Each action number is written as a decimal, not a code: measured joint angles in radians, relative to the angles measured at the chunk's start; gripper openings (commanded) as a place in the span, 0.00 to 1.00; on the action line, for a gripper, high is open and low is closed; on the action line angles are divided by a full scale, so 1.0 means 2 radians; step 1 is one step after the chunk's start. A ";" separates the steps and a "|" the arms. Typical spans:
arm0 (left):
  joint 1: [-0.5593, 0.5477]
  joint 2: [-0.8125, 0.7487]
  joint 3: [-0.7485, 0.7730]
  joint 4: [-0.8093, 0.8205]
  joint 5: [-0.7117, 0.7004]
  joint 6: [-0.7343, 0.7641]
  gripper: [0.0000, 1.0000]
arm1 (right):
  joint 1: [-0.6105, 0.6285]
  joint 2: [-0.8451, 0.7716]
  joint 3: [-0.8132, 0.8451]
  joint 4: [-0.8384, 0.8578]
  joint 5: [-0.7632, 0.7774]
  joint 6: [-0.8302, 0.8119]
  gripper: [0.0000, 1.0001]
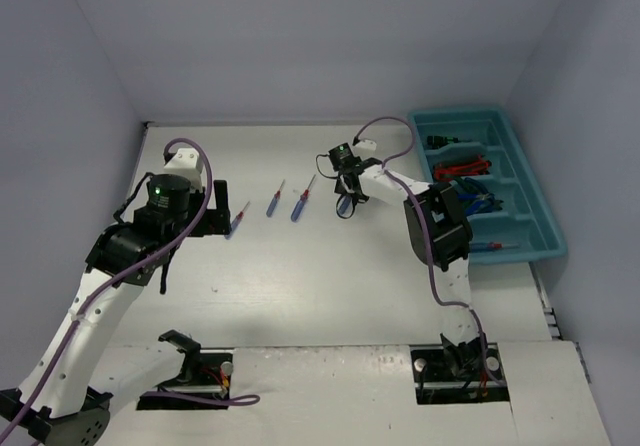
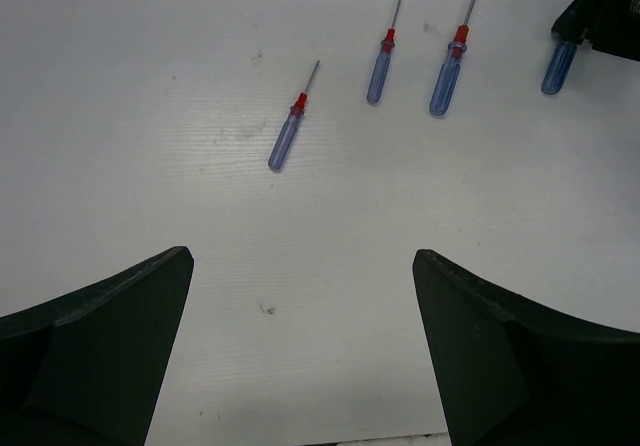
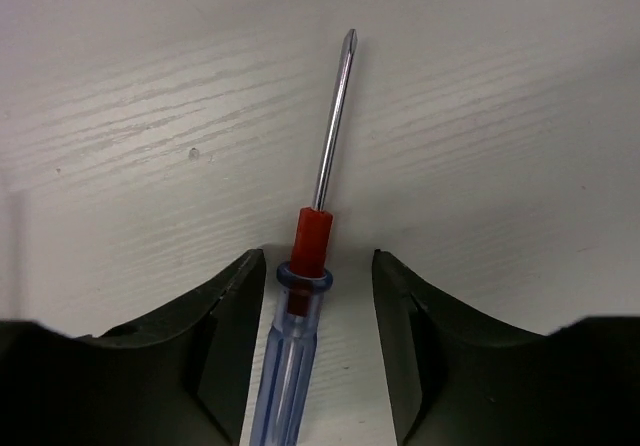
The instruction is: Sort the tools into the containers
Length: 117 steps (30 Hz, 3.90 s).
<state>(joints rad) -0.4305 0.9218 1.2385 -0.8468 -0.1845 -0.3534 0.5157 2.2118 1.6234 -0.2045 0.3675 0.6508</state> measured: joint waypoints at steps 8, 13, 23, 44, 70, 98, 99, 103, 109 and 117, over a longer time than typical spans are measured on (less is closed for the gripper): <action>0.000 0.001 0.000 -0.002 0.000 0.000 0.90 | 0.002 -0.004 -0.009 0.009 0.006 0.012 0.00; 0.000 0.005 0.000 -0.002 0.000 0.000 0.90 | 0.002 -0.030 -0.037 0.002 0.008 0.012 0.00; 0.000 0.026 0.001 -0.003 0.000 -0.001 0.90 | -0.075 -0.307 -0.166 0.011 0.014 0.021 0.00; 0.000 0.059 0.012 0.007 0.005 0.003 0.90 | -0.331 -0.481 -0.390 -0.023 -0.059 0.038 0.59; 0.000 -0.011 -0.019 0.002 0.003 -0.007 0.90 | 0.074 -0.007 0.064 0.004 -0.048 -0.035 0.58; 0.000 -0.005 -0.031 -0.022 -0.002 -0.011 0.90 | 0.097 -0.064 -0.063 0.005 0.053 0.015 0.00; 0.000 -0.002 -0.031 -0.022 -0.002 -0.011 0.90 | 0.089 -0.087 -0.077 0.003 0.054 0.015 0.00; 0.000 0.010 -0.029 -0.021 -0.002 -0.010 0.90 | 0.038 -0.213 -0.144 0.004 0.060 0.019 0.00; 0.000 0.029 -0.029 -0.013 0.001 -0.008 0.90 | -0.087 -0.405 -0.271 0.016 0.059 0.034 0.01; 0.000 0.056 -0.019 0.001 0.006 -0.001 0.90 | -0.265 -0.499 -0.393 -0.004 0.008 0.038 0.22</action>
<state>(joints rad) -0.4297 1.0343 1.1996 -0.8446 -0.1727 -0.3563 -0.0139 1.2130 0.8364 -0.2122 0.3844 0.7278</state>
